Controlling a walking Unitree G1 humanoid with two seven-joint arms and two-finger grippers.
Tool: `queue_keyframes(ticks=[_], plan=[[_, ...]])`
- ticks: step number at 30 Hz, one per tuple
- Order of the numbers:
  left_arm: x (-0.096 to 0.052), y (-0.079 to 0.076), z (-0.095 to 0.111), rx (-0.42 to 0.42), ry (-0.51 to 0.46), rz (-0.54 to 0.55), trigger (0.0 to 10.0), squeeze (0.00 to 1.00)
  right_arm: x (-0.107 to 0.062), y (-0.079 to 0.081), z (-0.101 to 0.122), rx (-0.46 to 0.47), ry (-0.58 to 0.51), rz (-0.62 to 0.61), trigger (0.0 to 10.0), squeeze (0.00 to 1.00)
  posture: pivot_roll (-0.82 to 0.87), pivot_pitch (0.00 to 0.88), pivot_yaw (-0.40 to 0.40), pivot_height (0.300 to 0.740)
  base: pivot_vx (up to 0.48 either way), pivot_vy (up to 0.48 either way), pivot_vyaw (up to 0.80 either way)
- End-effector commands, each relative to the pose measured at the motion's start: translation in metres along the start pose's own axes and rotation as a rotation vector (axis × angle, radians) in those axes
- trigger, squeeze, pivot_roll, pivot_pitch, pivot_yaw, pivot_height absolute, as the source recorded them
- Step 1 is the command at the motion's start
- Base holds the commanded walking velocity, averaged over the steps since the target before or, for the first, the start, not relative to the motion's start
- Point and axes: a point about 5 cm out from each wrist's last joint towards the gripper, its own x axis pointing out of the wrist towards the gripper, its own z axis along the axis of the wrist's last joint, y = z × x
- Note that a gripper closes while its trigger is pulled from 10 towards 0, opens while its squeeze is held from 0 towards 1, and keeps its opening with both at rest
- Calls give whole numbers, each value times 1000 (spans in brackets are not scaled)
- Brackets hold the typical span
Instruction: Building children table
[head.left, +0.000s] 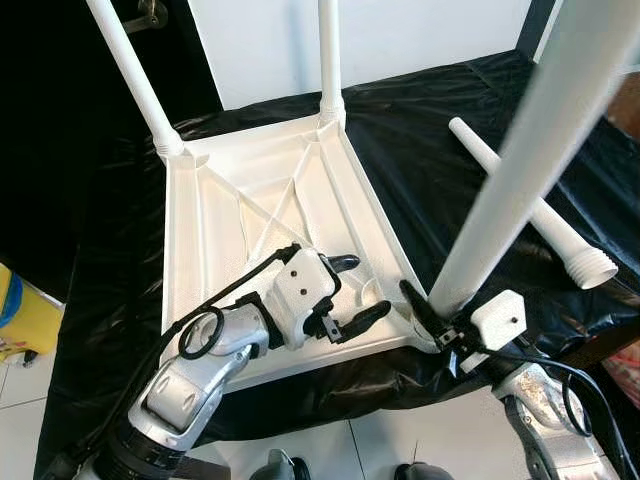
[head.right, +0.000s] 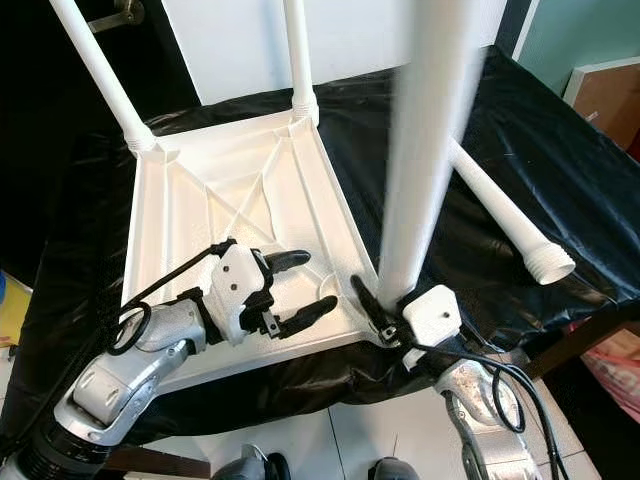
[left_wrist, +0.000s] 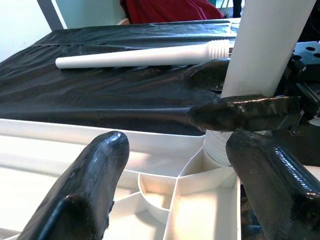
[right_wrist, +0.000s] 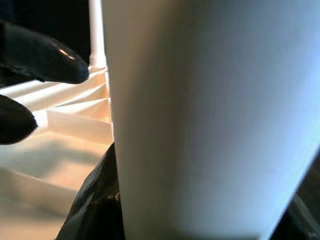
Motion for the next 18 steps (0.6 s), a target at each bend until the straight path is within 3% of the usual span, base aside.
queue_keyframes(ticks=[1, 10, 18], plan=[[-2, -2, 2, 8, 7, -60, 10000, 0, -5, 3, -9, 36, 36, -13, 10000, 0, -69, 130, 90, 740, 0, 0, 0], [-1, 0, 3, 10, 8, -58, 10000, 0, -4, 6, -13, -9, 21, -30, 10000, 0, -65, 132, 96, 740, 0, 0, 0], [-1, 2, 3, 15, 7, -55, 10000, 0, 2, 5, -23, 25, 124, -11, 10000, 0, -65, 131, 95, 740, 0, 0, 0]])
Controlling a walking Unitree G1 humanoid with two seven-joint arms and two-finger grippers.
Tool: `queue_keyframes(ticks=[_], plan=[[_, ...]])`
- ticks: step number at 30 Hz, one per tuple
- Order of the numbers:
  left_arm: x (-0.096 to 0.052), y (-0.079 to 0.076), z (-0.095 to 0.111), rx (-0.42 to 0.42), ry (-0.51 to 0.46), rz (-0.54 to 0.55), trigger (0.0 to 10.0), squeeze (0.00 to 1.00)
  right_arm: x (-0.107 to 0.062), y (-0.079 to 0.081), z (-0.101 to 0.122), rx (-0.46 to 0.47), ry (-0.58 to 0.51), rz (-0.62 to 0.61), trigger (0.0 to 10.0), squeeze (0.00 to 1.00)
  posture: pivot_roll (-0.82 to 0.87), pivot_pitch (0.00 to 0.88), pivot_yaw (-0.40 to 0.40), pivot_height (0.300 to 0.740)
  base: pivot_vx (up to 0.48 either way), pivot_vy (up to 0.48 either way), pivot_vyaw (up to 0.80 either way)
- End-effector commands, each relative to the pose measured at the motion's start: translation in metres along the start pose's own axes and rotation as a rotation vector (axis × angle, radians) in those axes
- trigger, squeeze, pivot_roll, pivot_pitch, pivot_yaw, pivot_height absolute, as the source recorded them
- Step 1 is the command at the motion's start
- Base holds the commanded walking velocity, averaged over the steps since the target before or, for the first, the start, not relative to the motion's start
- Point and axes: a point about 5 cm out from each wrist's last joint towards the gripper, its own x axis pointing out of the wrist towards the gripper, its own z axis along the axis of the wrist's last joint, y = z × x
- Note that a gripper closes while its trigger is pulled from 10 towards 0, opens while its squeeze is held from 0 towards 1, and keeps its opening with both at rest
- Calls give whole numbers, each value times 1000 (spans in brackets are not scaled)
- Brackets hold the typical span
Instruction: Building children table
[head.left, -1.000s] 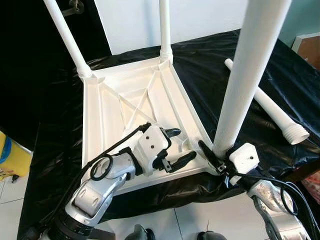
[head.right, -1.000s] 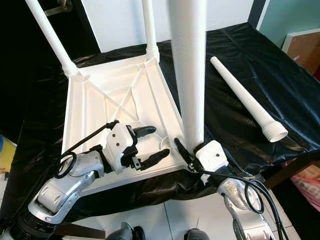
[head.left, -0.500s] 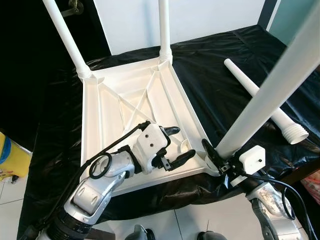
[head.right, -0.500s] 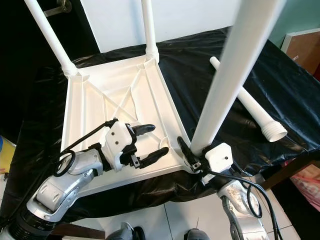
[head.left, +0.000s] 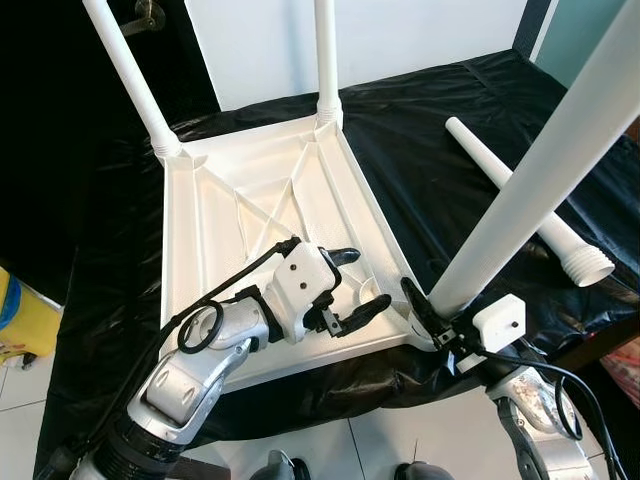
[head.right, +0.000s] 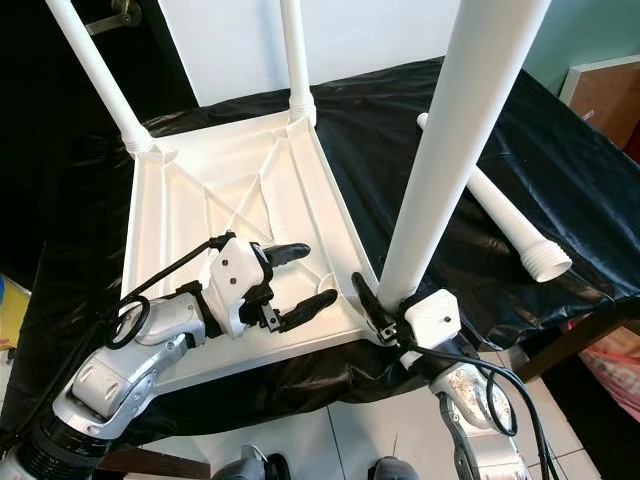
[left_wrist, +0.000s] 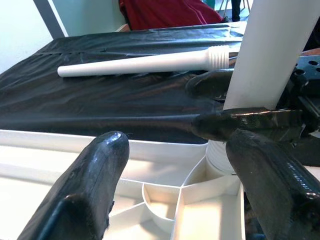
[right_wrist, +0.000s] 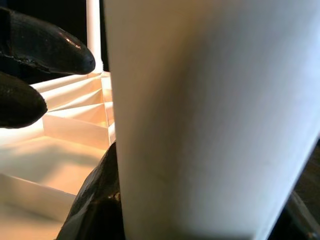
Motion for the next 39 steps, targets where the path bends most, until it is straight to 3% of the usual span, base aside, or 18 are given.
queue_keyframes(ticks=[1, 12, 24, 30, 35, 39], plan=[[-2, -2, -1, -2, 14, -59, 10000, 0, -1, 5, -18, 76, 135, 9, 10000, 0, -64, 131, 95, 740, 0, 0, 0], [-2, -3, 0, -1, 13, -58, 10000, 0, 2, -2, -27, 129, 232, -49, 10000, 0, -65, 135, 91, 740, 0, 0, 0], [-3, -3, 0, -1, 15, -56, 10000, 0, -1, -4, -31, 185, 268, -83, 10000, 0, -66, 135, 90, 740, 0, 0, 0], [-3, -3, 0, 2, 16, -56, 10000, 0, -3, -7, -26, 146, 206, -127, 10000, 0, -67, 134, 91, 740, 0, 0, 0], [-3, -3, 1, 4, 17, -59, 10000, 0, -8, -7, -22, 288, 132, -151, 10000, 0, -67, 131, 95, 740, 0, 0, 0], [-4, -3, 1, 4, 19, -64, 10000, 0, -7, -9, -17, 213, 113, -44, 10000, 0, -70, 130, 103, 740, 0, 0, 0]])
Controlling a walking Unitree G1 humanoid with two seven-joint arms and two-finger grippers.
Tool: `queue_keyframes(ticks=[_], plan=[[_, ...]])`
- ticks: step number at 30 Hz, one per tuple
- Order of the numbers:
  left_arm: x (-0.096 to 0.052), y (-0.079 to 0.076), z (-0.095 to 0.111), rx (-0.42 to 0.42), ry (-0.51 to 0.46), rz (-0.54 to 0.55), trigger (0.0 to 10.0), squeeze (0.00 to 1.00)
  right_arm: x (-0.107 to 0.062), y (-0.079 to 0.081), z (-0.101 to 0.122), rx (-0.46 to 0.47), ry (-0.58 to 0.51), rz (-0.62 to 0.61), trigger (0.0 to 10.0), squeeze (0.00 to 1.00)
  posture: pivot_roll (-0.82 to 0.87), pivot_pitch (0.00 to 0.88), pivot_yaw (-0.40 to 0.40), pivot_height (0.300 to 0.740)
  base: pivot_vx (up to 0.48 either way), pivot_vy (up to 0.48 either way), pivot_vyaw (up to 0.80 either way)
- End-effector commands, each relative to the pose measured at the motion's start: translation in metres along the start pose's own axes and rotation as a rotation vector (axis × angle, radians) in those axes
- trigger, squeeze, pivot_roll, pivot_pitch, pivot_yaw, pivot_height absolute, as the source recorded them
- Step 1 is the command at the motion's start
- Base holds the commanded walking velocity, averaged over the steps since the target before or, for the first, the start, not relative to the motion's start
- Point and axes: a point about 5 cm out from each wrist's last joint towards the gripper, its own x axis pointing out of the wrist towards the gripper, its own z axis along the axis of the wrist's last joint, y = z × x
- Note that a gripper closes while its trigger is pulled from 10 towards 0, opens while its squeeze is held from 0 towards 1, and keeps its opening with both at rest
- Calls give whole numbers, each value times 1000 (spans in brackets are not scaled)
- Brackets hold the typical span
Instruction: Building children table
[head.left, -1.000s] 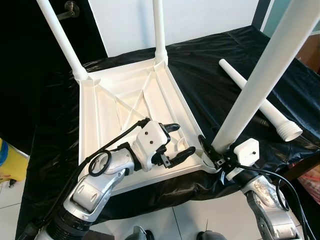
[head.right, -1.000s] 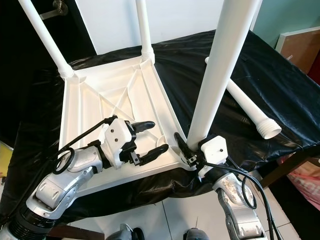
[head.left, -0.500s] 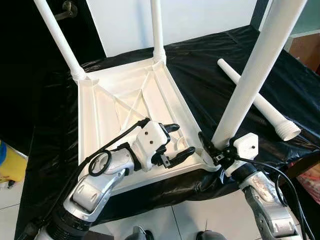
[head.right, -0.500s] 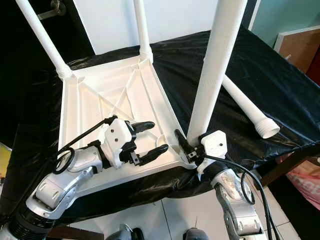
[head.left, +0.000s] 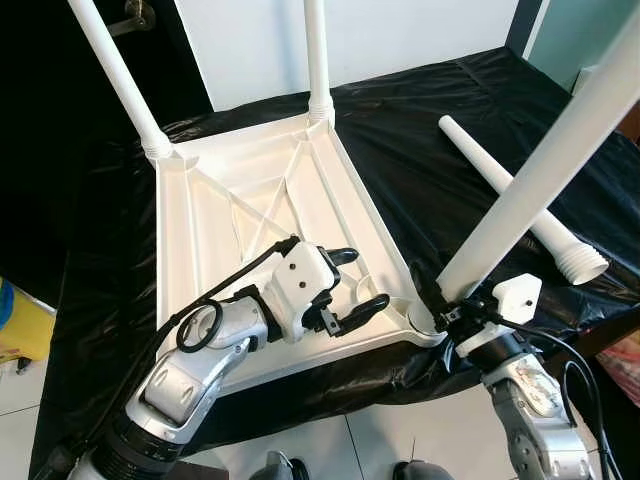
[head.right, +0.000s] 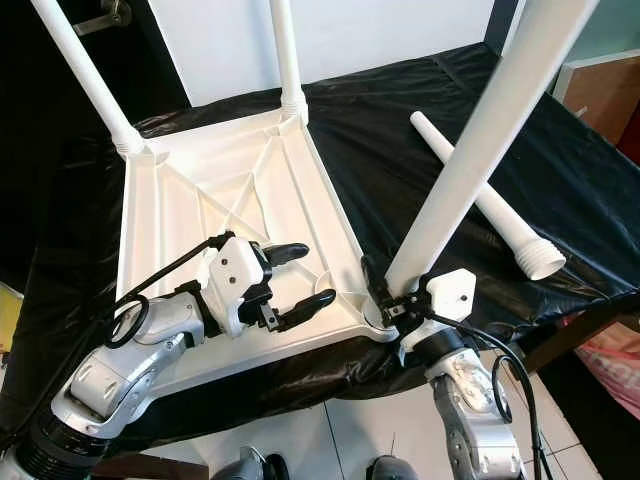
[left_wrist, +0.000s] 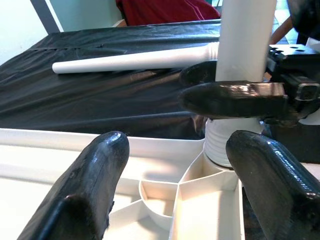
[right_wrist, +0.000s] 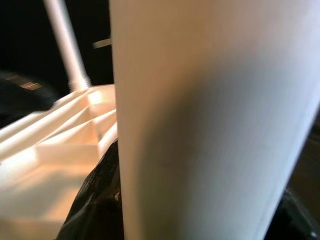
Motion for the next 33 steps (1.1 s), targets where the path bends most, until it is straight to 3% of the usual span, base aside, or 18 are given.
queue_keyframes(ticks=[1, 2, 12, 17, 24, 33], plan=[[-3, -3, 2, 7, 5, -64, 10000, 0, -9, -3, -19, 10, 105, 0, 10000, 0, -70, 130, 103, 740, 0, 0, 0], [-3, -3, 2, 7, 6, -68, 10000, 0, -8, -4, -16, -31, 114, 88, 10000, 0, -71, 128, 105, 740, 0, 0, 0], [-3, -2, 2, 11, 6, -74, 10000, 0, -5, 5, -15, -121, 133, 315, 10000, 0, -69, 120, 106, 740, 0, 0, 0], [-4, -3, 2, 9, 9, -73, 10000, 0, -5, 5, -17, -143, 139, 369, 10000, 0, -61, 127, 108, 740, 0, 0, 0], [-5, -3, 2, 6, 14, -75, 10000, 0, -4, 1, -18, -152, 149, 377, 10000, 0, -57, 132, 107, 740, 0, 0, 0], [-6, -3, 2, 5, 17, -72, 10000, 0, 3, -2, -16, -158, 131, 185, 10000, 0, -54, 136, 100, 740, 0, 0, 0]])
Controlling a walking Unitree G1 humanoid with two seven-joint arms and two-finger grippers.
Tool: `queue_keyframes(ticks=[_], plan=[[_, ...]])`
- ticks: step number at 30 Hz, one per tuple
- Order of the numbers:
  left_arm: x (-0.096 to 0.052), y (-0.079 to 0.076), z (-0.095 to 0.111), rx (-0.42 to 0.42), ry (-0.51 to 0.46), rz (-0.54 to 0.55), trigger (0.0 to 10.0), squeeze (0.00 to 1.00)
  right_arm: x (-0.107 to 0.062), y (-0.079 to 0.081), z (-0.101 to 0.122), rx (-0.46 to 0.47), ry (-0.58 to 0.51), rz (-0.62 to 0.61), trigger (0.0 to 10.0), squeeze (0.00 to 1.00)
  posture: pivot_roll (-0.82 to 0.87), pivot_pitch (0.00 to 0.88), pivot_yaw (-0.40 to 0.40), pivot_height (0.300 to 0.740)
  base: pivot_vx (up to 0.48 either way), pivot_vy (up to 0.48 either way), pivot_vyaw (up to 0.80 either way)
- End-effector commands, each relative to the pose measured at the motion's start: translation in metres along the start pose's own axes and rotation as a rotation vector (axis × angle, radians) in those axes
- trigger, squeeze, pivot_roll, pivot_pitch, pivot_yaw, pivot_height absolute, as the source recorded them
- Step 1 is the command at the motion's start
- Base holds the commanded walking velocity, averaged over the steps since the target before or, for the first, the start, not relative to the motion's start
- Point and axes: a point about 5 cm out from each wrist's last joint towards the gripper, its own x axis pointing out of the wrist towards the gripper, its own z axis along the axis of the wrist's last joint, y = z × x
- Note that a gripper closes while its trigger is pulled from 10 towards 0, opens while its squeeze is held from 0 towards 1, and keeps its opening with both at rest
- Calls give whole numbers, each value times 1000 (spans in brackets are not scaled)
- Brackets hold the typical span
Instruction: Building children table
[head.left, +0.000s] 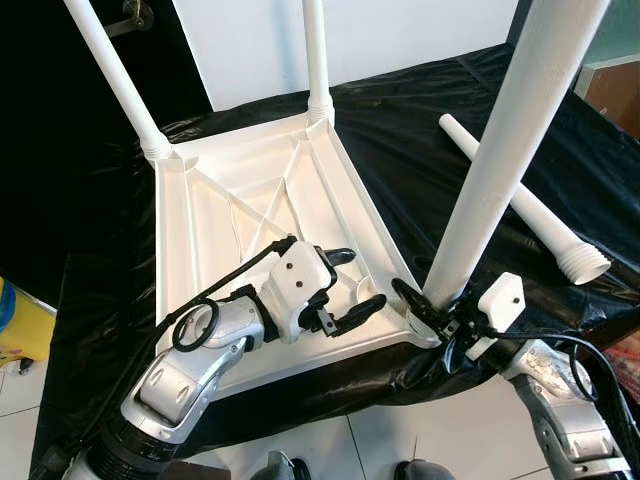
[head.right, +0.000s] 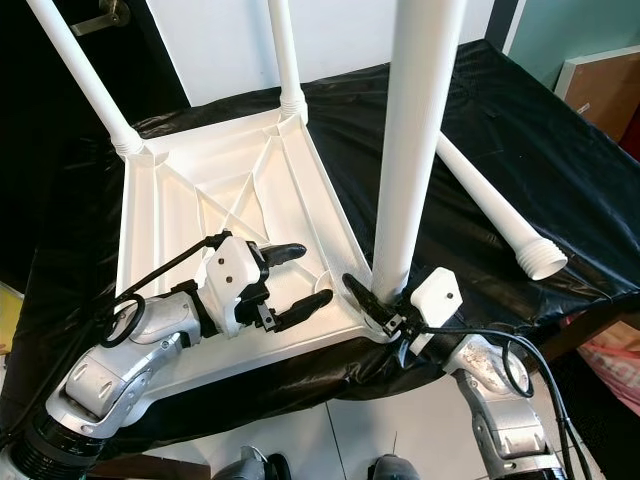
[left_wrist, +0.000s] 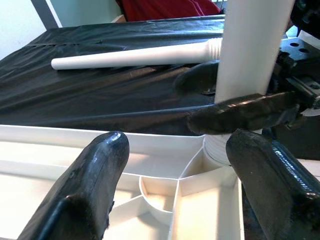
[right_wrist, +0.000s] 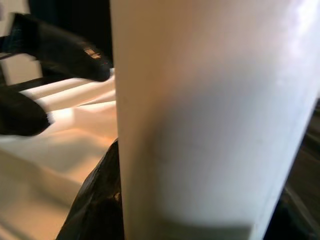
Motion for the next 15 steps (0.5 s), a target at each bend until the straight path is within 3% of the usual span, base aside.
queue_keyframes(ticks=[1, 3, 6, 13, 15], plan=[[-3, -4, 3, 12, 1, -67, 10000, 0, -4, 5, -16, 36, 99, -52, 10000, 0, -53, 136, 100, 740, 0, 0, 0], [-3, -4, 3, 11, 2, -67, 10000, 0, -4, 6, -16, 26, 94, -85, 10000, 0, -54, 137, 101, 740, 0, 0, 0], [-3, -4, 3, 8, 0, -67, 10000, 0, -7, 10, -22, 40, 118, -230, 10000, 0, -59, 139, 104, 740, 0, 0, 0], [-3, -5, 3, 7, 0, -71, 10000, 0, -9, 9, -30, 10, 168, -348, 10000, 0, -63, 142, 107, 740, 0, 0, 0], [-2, -5, 3, 6, -2, -74, 10000, 0, -7, 4, -35, -6, 209, -495, 10000, 0, -66, 143, 105, 740, 0, 0, 0]])
